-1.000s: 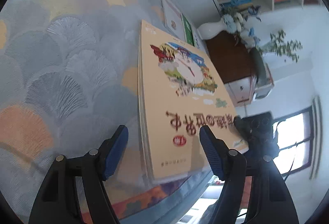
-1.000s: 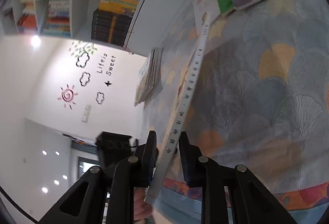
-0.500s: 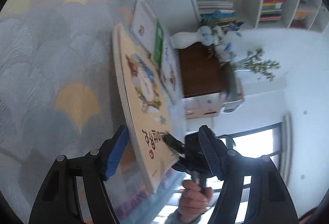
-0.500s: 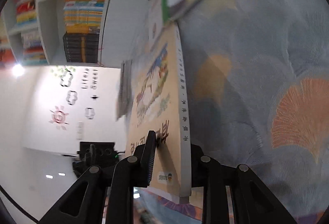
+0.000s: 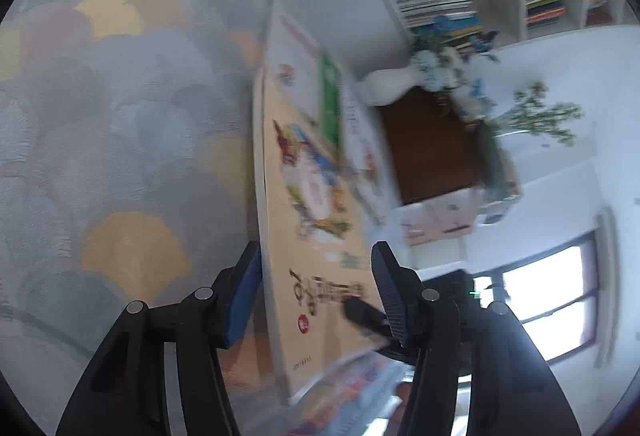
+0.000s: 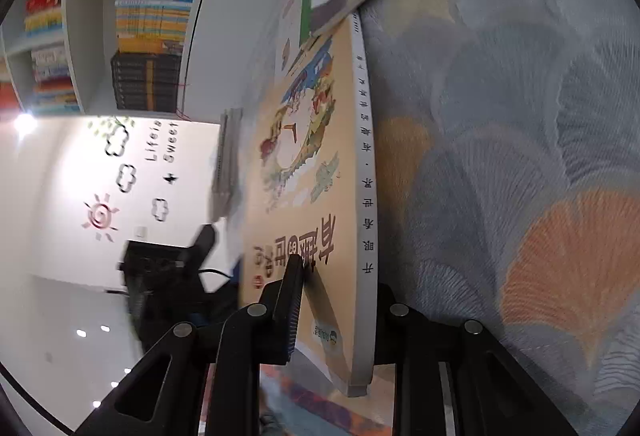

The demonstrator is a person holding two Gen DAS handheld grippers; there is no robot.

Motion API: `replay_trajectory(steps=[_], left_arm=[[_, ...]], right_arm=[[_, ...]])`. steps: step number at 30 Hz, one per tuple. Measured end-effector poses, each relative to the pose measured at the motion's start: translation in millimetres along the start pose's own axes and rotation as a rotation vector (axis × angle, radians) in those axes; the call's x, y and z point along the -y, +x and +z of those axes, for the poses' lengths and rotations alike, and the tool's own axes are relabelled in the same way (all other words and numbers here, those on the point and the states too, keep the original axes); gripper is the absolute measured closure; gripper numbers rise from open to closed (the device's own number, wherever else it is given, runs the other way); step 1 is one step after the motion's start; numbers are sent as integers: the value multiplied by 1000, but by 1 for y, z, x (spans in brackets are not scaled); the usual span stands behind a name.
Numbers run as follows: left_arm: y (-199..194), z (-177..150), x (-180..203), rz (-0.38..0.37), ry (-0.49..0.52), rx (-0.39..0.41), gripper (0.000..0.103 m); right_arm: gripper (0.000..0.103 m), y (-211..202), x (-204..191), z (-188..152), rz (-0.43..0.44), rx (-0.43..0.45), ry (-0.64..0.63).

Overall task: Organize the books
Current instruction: 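Lift the clock-cover book with both grippers and carry it toward the stack, then lower the clock-cover book onto the stack and open both grippers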

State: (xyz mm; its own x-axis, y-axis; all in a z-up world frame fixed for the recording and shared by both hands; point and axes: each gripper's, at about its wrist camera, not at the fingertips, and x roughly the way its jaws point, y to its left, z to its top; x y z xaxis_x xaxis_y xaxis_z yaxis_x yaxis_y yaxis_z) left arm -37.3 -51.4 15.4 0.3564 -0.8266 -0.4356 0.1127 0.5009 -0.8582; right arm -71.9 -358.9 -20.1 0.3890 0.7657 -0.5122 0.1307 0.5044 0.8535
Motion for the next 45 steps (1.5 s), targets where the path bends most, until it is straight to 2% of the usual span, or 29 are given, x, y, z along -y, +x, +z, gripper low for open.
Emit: replay_trajectory(steps=[1, 5, 6, 10, 18, 26, 31, 35, 37, 39, 42, 45], left_arm=[[-1, -1, 2, -12, 6, -2, 51], [3, -16, 24, 131, 191, -15, 51], [2, -21, 27, 143, 220, -21, 51], [-9, -28, 32, 120, 245, -28, 51], [-48, -38, 41, 117, 275, 20, 51], [-110, -30, 48, 82, 275, 123, 51], [-167, -4, 48, 166, 286, 231, 51], [-208, 34, 41, 221, 271, 308, 51], [-219, 56, 34, 274, 261, 341, 51], [-228, 81, 23, 325, 246, 379, 51], [-235, 113, 5, 353, 237, 413, 51], [-236, 152, -23, 373, 185, 424, 51]], right_arm=[[76, -1, -3, 0, -17, 10, -22], [72, -9, -30, -10, -159, 69, -203], [72, -10, -36, -13, -187, 78, -241], [71, -15, -66, -33, -316, 116, -411], [71, -19, -116, -67, -390, 156, -611], [71, -11, -157, -89, -344, 166, -700], [71, 18, -217, -91, -296, 178, -805], [67, 55, -259, -79, -223, 170, -847], [66, 80, -280, -69, -208, 162, -879], [66, 112, -303, -56, -193, 150, -906], [65, 152, -322, -35, -163, 139, -913], [65, 193, -333, -12, -140, 123, -914]])
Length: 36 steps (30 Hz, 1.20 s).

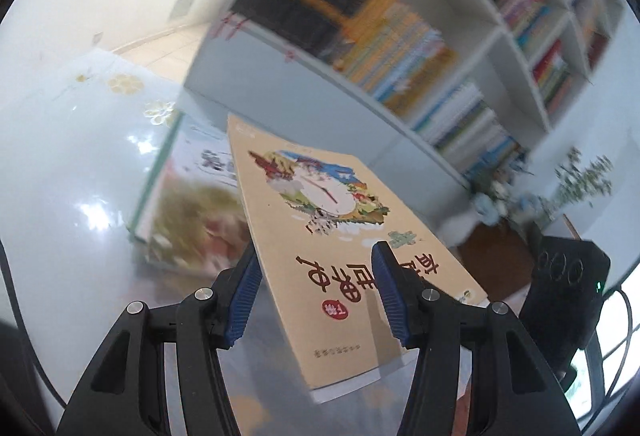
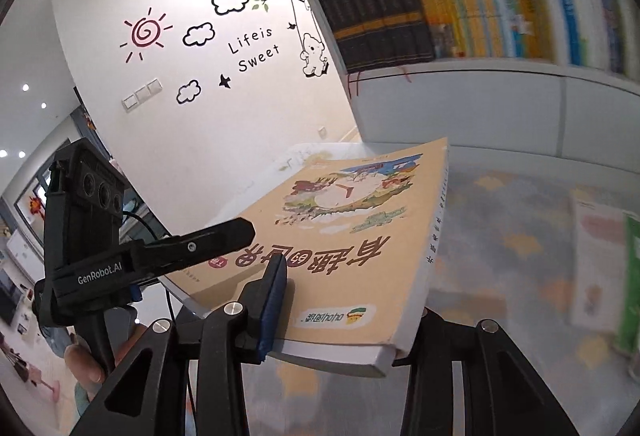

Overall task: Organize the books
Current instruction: 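Lower the clock-cover book onto the stack and open both grippers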

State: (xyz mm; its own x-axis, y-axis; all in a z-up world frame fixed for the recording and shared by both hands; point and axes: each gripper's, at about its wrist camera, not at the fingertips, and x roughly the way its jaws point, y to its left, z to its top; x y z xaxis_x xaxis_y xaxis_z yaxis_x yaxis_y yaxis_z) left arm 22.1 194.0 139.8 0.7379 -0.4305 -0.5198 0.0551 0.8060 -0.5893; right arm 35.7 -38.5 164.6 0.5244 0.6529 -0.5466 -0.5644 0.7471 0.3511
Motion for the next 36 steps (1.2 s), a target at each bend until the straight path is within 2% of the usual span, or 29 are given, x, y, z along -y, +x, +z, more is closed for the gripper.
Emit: replay_trajectory(steps=[4, 8, 12, 15, 20, 25, 28, 31, 33, 36], left_arm=[[41, 17, -34, 58, -34, -29, 51], [67, 22, -64, 79, -72, -45, 51], [81, 26, -87, 76, -123, -58, 51], [90, 27, -94, 91, -142, -67, 51], [85, 28, -89, 124, -141, -54, 50], [51, 28, -88, 152, -162, 5, 49], [23, 23, -69, 130, -149, 26, 49], [6, 16, -33, 103, -86, 28, 46], [0, 8, 0, 53, -38, 3, 43], [-3, -7, 47, -10, 34, -30, 39]], right_arm=[[65, 56, 9, 13, -7, -25, -17], [65, 107, 28, 14, 22, -78, 50], [64, 137, 46, 9, 70, -126, 134], [57, 155, 50, 6, 73, -164, 176], [51, 160, 48, 9, 65, -155, 208], [43, 163, 39, 14, 57, -226, 207], [40, 160, 40, 13, 106, -308, 236], [39, 142, 39, 2, 151, -394, 258], [37, 125, 42, -11, 173, -442, 296], [37, 93, 46, -27, 223, -457, 326]])
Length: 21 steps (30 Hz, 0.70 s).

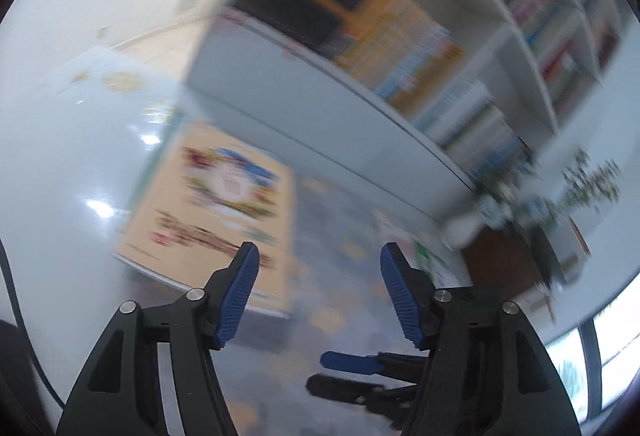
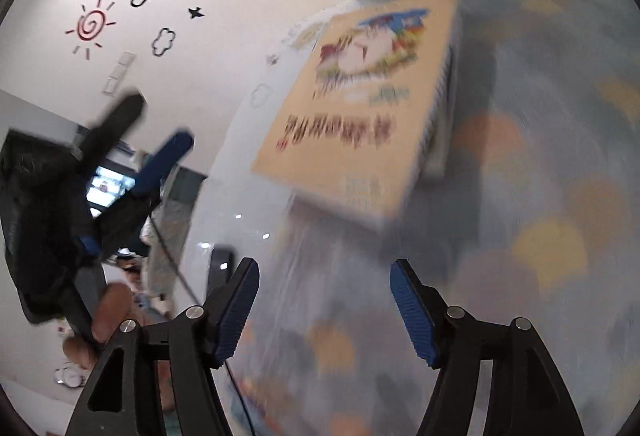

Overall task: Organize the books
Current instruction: 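Lower the clock-cover book onto the stack and open both grippers, then move both grippers to the Shan Hai Jing book and close on its edge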

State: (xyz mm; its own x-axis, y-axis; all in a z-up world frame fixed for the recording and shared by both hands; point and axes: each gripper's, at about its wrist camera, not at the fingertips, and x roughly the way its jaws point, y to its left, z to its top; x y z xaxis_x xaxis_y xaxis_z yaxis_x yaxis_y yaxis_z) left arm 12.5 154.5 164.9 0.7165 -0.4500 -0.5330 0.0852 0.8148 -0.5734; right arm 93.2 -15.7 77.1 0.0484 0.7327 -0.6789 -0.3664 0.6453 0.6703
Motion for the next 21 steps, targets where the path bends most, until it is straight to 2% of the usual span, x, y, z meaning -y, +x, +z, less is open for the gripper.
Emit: replay_trajectory(steps=[3, 5, 8, 15, 19, 21], left_arm=[[1, -19, 46, -59, 70, -28, 38], [7, -31, 72, -89, 89, -49, 24], [23, -49, 108, -120, 112, -82, 23], [82, -93, 195, -94, 278, -161, 23], [122, -118, 225, -73, 340, -206, 23], [141, -124, 232, -75, 336, -234, 23]], right_arm=[[37, -40, 9, -37, -40, 35, -23], [34, -69, 18, -59, -86, 72, -46], [28, -114, 40, -87, -195, 162, -75], [28, -208, 109, -135, -425, 354, -41], [24, -265, 150, -146, -639, 509, -2], [24, -292, 175, -143, -673, 564, 44]])
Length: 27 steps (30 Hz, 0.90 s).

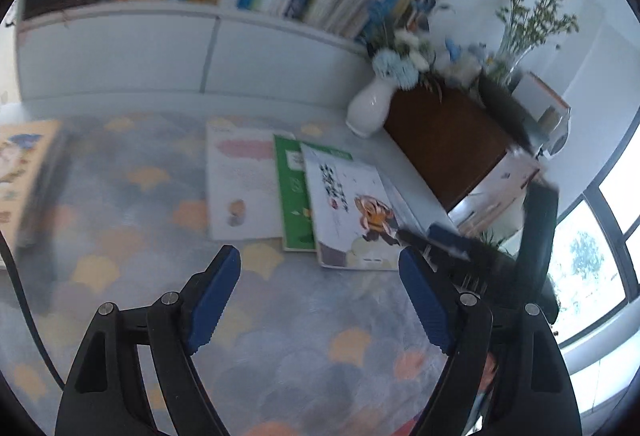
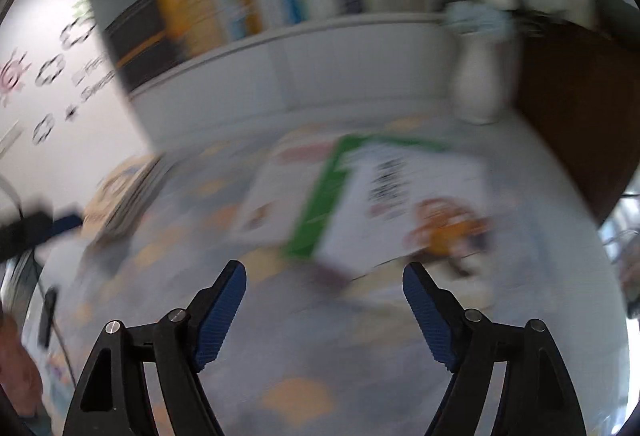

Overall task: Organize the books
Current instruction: 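Move both grippers to the Shan Hai Jing book and close on its edge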

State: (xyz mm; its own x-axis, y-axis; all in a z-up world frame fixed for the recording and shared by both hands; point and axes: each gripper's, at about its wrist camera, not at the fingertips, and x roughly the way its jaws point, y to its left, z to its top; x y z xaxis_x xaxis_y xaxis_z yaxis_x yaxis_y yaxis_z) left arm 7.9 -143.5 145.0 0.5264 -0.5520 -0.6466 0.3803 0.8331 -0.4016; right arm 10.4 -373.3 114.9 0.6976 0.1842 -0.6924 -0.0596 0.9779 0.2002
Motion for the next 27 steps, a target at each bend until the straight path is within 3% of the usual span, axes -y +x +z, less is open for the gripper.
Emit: replay_trajectory(steps=[4, 7, 11, 14, 17, 21, 23, 24, 27], left_arm=[[46, 10, 6, -19, -44, -56, 23], [74, 15, 13, -16, -47, -77, 23], [106, 15, 24, 21, -8, -116, 23], [127, 16, 29, 26, 7, -128, 23], [145, 18, 30, 24, 5, -142, 23], [161, 18, 16, 30, -79, -141, 25], [165, 16, 11, 27, -104, -140, 33], [168, 16, 11, 36, -107, -144, 41], [177, 12, 14, 18, -85, -161, 62]], right_arm=[[24, 3, 64, 28, -71, 13, 130], [24, 2, 88, 35, -95, 43, 182], [24, 13, 109, 14, -115, 107, 204], [24, 27, 114, 5, -148, 35, 186], [24, 26, 115, 6, -176, 43, 182], [25, 38, 127, -1, -125, -34, 242], [46, 54, 134, -6, -118, -104, 276], [46, 61, 139, -10, -116, -139, 306], [46, 57, 136, -10, -121, -112, 296]])
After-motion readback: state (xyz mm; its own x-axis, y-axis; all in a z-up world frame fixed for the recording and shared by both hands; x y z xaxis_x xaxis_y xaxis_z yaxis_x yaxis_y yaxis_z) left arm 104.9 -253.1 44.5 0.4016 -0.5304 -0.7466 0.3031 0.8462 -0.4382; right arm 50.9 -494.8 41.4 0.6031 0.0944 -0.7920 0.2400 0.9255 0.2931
